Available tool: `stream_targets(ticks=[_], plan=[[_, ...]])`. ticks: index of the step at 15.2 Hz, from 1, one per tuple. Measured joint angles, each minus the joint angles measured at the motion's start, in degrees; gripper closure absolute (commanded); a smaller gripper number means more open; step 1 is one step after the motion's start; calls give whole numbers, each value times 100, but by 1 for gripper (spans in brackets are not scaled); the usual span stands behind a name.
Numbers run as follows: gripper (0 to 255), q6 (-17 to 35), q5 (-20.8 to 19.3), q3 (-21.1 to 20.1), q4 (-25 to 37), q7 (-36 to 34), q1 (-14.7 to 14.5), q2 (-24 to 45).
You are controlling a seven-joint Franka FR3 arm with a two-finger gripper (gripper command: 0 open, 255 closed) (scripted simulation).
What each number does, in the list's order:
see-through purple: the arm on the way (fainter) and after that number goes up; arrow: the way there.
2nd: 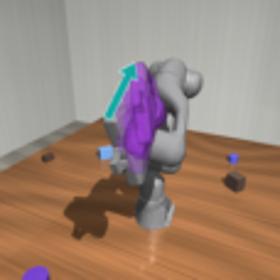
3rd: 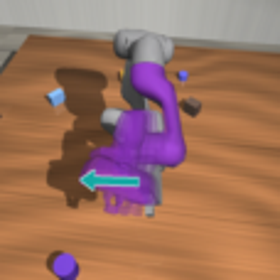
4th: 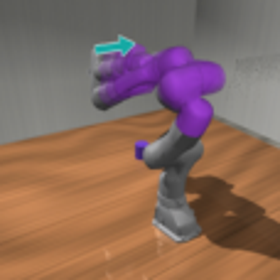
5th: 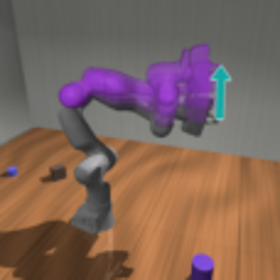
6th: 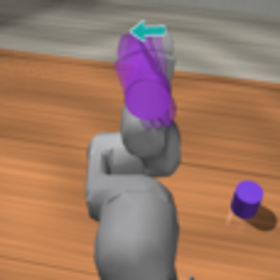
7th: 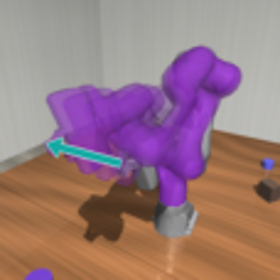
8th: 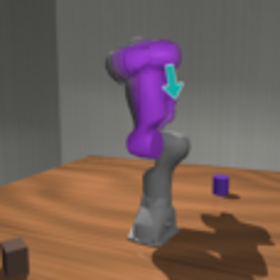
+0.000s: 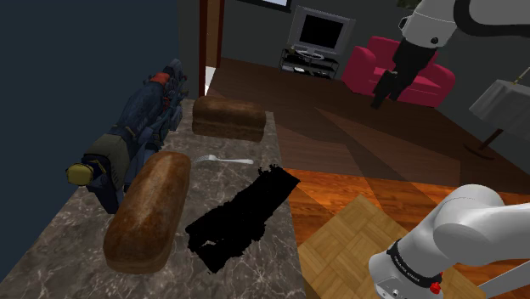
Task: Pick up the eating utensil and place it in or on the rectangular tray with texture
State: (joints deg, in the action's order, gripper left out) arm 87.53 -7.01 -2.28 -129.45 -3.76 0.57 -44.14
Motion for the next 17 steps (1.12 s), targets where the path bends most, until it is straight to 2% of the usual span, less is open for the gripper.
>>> stream_targets(ticks=[2, 5, 17], plan=[[0, 69, 15, -17, -3, -2, -20, 62], [0, 503, 78, -90, -157, 3, -124, 324], [0, 2410, 221, -500, -83, 58, -525, 2164]])
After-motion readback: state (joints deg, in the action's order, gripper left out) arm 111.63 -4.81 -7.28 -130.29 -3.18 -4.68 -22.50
